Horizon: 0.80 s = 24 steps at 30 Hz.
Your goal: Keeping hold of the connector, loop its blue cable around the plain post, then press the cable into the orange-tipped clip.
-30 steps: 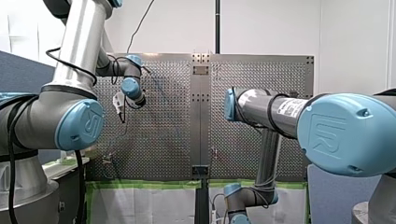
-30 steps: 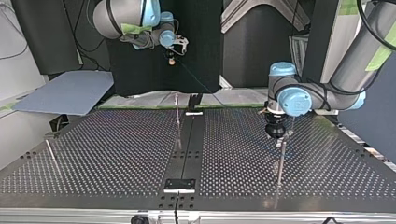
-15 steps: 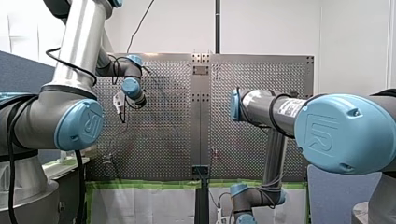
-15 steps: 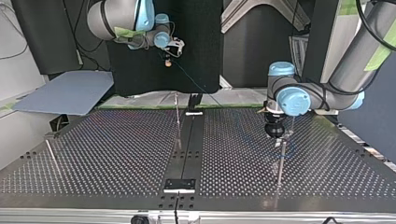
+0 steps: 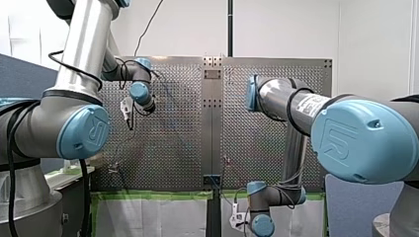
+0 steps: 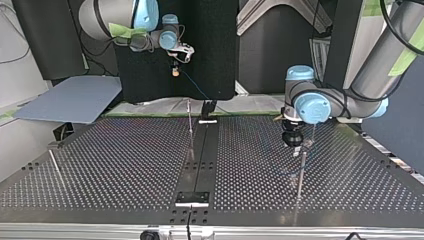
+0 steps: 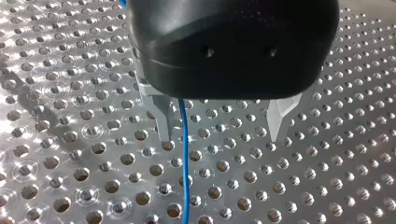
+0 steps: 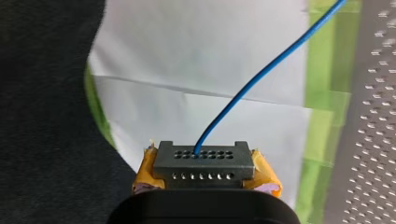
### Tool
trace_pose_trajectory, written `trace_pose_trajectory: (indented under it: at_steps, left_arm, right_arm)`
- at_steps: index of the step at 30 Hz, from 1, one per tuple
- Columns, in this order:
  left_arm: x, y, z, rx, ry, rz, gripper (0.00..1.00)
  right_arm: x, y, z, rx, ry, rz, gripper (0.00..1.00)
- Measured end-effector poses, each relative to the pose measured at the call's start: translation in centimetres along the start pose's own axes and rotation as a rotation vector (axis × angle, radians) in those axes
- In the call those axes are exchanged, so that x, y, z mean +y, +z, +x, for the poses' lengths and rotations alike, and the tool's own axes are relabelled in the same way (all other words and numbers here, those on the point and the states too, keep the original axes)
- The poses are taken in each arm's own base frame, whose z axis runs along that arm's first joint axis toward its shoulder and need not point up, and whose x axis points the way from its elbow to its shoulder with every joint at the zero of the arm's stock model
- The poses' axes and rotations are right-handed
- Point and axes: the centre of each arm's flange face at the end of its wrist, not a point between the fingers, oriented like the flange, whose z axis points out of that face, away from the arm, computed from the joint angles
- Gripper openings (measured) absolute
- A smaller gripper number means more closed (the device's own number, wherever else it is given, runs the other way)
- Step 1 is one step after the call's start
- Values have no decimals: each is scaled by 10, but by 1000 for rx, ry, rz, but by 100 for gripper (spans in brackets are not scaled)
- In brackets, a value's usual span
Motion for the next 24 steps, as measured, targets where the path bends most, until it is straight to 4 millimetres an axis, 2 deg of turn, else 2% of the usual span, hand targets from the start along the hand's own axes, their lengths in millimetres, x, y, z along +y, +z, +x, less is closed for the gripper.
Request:
trace_pose_trajectory:
  at_steps: [10, 19, 24]
  left_arm:
    - [-1, -1, 0, -1, 1, -5, 100]
    - [-2, -1, 1, 2, 0, -6, 100]
    - [-2, -2, 1, 4, 2, -10, 100]
  right_arm:
    - [-6, -20, 39, 96, 17, 0, 0]
    - [-1, -38, 77, 191, 48, -30, 0]
    - [1, -51, 92, 209, 53, -30, 0]
